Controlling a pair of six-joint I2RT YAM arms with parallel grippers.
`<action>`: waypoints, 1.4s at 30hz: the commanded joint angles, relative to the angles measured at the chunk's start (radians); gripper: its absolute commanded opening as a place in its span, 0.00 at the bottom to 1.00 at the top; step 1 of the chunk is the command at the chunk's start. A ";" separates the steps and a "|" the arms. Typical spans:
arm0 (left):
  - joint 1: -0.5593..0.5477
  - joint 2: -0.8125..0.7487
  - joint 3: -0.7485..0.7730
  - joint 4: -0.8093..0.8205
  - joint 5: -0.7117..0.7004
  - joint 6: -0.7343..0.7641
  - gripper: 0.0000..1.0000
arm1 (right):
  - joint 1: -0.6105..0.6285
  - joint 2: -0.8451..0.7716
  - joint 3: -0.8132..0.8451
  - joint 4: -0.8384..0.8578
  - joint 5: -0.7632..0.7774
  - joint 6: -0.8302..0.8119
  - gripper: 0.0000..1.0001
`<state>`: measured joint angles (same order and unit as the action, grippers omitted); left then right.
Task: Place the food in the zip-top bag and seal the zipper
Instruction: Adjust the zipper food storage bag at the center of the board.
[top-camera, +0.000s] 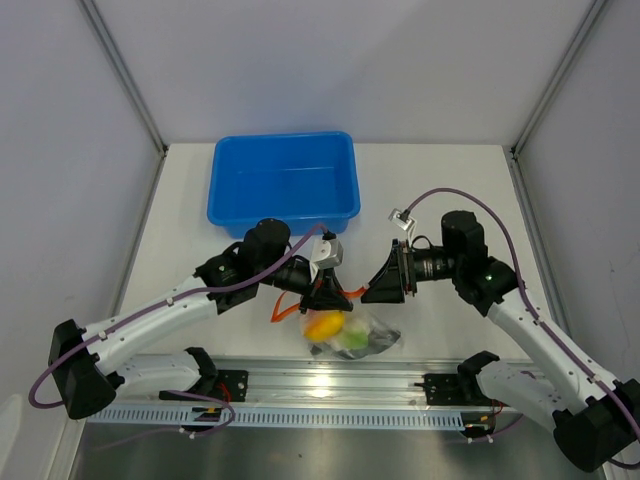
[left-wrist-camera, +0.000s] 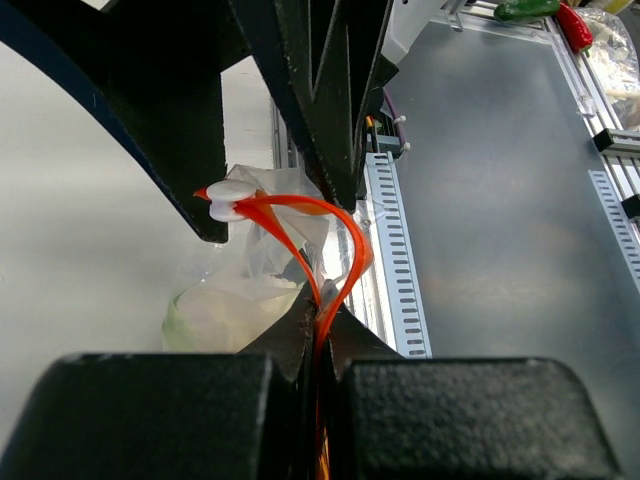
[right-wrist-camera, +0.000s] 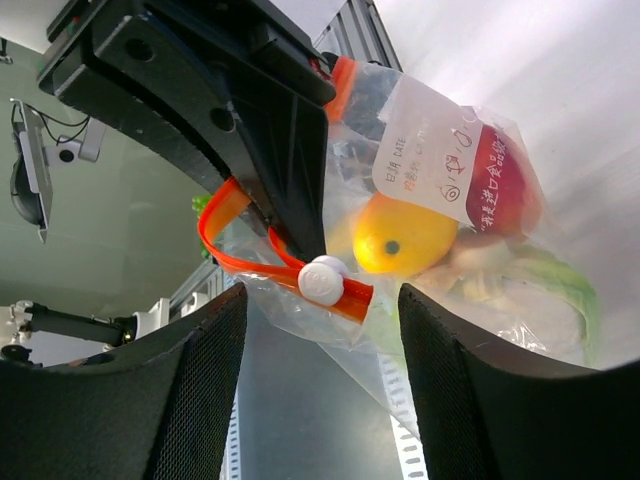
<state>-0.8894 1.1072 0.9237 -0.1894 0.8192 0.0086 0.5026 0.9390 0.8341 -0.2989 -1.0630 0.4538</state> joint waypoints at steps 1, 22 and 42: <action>0.007 -0.029 0.032 0.062 0.034 0.014 0.01 | -0.004 0.004 -0.010 0.013 -0.021 -0.020 0.65; 0.007 0.006 0.024 0.045 0.035 0.027 0.01 | 0.022 -0.032 -0.043 0.204 -0.192 0.083 0.26; 0.017 0.010 0.027 0.042 0.041 0.027 0.01 | 0.050 -0.013 -0.035 0.037 -0.144 -0.043 0.38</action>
<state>-0.8856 1.1240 0.9237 -0.1978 0.8265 0.0097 0.5377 0.9134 0.7818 -0.2161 -1.2160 0.4686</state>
